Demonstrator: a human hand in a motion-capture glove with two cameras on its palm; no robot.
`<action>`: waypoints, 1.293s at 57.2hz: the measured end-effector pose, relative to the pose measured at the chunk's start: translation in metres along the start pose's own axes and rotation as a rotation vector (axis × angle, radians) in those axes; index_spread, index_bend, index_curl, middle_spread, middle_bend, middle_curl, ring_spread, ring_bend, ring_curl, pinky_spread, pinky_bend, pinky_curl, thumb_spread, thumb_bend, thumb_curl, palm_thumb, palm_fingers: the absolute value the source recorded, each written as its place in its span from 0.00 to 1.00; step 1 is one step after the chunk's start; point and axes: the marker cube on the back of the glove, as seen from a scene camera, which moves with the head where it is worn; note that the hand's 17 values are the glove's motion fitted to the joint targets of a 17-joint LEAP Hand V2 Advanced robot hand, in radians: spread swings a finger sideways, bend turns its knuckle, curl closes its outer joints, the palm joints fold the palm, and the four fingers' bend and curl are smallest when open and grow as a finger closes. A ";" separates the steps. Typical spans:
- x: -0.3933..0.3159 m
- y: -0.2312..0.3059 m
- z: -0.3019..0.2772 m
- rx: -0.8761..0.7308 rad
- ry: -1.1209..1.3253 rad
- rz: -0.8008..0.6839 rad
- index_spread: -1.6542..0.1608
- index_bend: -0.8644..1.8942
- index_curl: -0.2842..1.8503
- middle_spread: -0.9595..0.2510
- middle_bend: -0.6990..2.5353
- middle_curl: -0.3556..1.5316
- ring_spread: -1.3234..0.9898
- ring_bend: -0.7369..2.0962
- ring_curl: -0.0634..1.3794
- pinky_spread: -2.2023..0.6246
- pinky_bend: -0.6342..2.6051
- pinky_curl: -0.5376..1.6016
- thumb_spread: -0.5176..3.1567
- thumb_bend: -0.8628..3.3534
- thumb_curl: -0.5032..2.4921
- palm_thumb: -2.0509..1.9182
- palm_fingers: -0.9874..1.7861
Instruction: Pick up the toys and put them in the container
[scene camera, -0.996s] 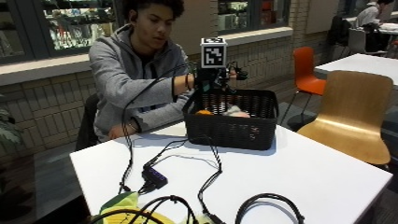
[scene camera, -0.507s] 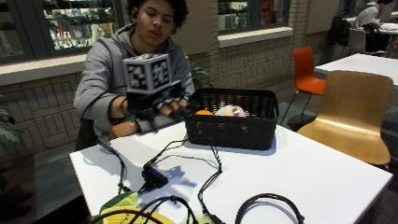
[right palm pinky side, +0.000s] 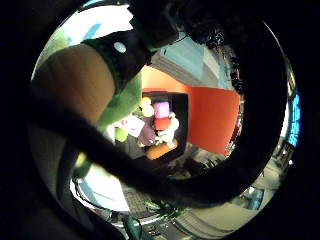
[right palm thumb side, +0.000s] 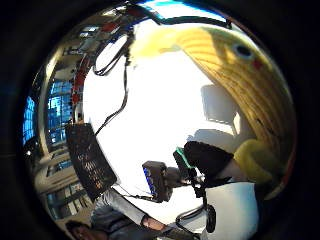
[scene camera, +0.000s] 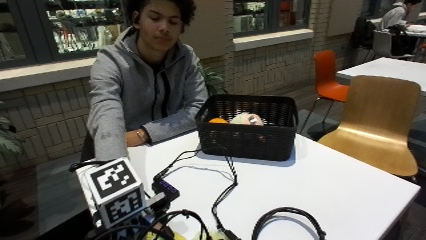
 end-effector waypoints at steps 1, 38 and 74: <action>0.001 -0.002 0.003 0.011 -0.008 0.002 0.73 0.35 0.23 0.78 0.25 0.35 0.55 0.30 0.24 0.81 0.54 0.42 0.47 0.20 0.29 0.57 0.26; -0.027 0.013 -0.037 0.438 -0.058 -0.160 0.72 0.41 0.19 0.58 0.46 0.55 0.42 0.75 0.51 0.65 0.61 0.48 0.51 0.27 0.39 0.71 0.61; -0.426 0.191 -0.142 0.686 0.207 -0.951 0.71 0.46 0.29 0.50 0.46 0.72 0.41 0.76 0.53 0.64 0.61 0.50 0.41 0.25 0.51 0.71 0.58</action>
